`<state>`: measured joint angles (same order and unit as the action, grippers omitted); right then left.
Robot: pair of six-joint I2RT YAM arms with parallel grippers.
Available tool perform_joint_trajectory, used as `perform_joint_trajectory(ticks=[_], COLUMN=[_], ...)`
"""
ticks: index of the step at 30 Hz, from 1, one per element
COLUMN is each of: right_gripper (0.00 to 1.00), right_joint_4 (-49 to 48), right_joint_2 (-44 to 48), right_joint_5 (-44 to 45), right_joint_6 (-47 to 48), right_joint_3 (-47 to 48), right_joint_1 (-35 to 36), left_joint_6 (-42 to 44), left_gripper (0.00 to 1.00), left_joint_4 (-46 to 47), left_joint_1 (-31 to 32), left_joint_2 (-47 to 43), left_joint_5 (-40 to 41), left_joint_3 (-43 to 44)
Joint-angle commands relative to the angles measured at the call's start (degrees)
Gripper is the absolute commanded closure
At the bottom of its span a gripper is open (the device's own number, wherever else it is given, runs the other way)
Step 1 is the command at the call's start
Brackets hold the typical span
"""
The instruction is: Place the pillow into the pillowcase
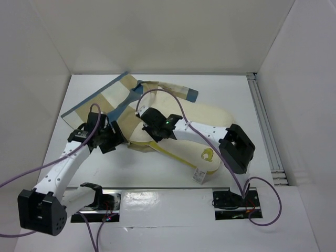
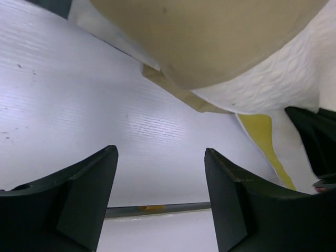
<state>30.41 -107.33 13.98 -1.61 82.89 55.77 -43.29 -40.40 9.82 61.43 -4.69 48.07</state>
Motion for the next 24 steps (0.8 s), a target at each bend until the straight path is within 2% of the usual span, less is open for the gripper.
perform_joint_trajectory(ticks=[1,7,13,24], right_gripper=[1.00,1.00,1.00,1.00], right_joint_4=[-5.63,-6.51,-7.03,-6.42], right_joint_2=[5.98,8.72,10.47,9.95], right_joint_5=[-6.23,-11.60,-15.11,-17.23], right_joint_6=[0.46,0.46,-0.68,-0.68], right_joint_3=[-0.44,-0.98,-0.98,2.36], right_joint_1=[-2.59,-5.75,-6.99,-9.19], left_joint_6=[-3.64,-5.93,-7.25,-14.63], left_gripper=[0.21,0.21,0.20,0.18], left_joint_4=[6.99,12.62,21.14,34.68], left_joint_1=[1.60,4.76,9.59,18.12], left_joint_2=[-5.17,-5.27,1.22,10.88], left_joint_5=[-4.01,-7.35,-8.06,7.58], left_joint_3=[-4.20,-10.98,-14.06,-17.22])
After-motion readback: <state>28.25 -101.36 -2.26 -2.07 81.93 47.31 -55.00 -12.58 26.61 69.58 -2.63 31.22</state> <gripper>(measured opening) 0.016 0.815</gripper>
